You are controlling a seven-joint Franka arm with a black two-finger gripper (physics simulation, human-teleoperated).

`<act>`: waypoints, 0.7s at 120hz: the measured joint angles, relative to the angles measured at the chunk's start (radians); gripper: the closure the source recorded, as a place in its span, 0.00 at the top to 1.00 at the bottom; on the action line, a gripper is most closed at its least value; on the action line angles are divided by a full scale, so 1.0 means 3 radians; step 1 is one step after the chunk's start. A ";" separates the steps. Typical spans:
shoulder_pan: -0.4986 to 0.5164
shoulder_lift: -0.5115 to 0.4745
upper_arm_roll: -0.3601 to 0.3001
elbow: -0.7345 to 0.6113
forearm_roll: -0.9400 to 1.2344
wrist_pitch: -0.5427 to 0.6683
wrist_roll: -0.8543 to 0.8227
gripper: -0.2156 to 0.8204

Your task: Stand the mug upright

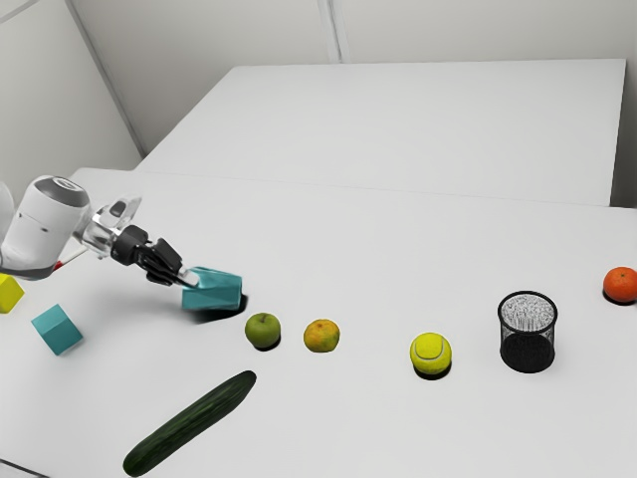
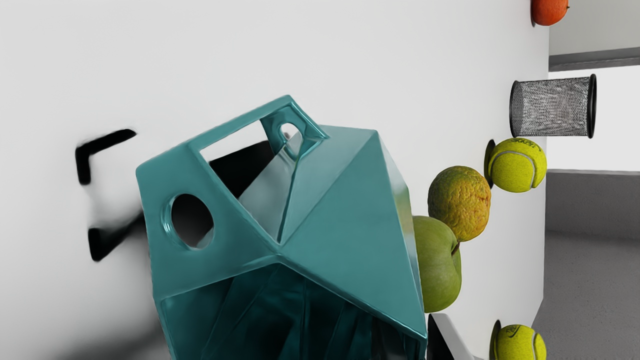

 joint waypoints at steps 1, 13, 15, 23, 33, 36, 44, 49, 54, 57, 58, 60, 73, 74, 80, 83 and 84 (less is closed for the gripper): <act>0.0000 0.0000 0.0000 0.0000 0.0000 0.0000 0.0001 0.11; -0.0005 -0.0001 0.0000 0.0000 0.0000 0.0004 0.0012 0.07; -0.0006 -0.0002 0.0000 0.0000 0.0000 0.0005 0.0014 0.07; -0.0017 -0.0010 0.0000 0.0000 0.0003 0.0009 0.0020 0.06; -0.0026 -0.0045 -0.0004 -0.0002 0.0016 0.0030 0.0027 0.05; -0.0035 -0.0071 -0.0008 -0.0006 0.0028 0.0051 0.0029 0.05; -0.0068 -0.0116 -0.0017 -0.0009 0.0062 0.0115 0.0034 0.04; -0.0090 -0.0146 -0.0026 -0.0008 0.0100 0.0162 0.0036 0.04; -0.0123 -0.0191 -0.0034 -0.0007 0.0168 0.0218 0.0036 0.04; -0.0145 -0.0219 -0.0037 -0.0006 0.0225 0.0255 0.0032 0.04; -0.0152 -0.0229 -0.0037 -0.0006 0.0247 0.0269 0.0030 0.04; -0.0165 -0.0246 -0.0039 -0.0006 0.0288 0.0295 0.0027 0.04; -0.0288 -0.0370 -0.0074 -0.0022 0.0576 0.0507 0.0007 0.03; -0.0300 -0.0382 -0.0077 -0.0026 0.0600 0.0527 0.0006 0.03; -0.0363 -0.0439 -0.0094 -0.0041 0.0728 0.0636 -0.0002 0.03; -0.0390 -0.0477 -0.0100 -0.0065 0.0784 0.0691 -0.0006 0.03; -0.0401 -0.0497 -0.0102 -0.0078 0.0805 0.0712 -0.0007 0.03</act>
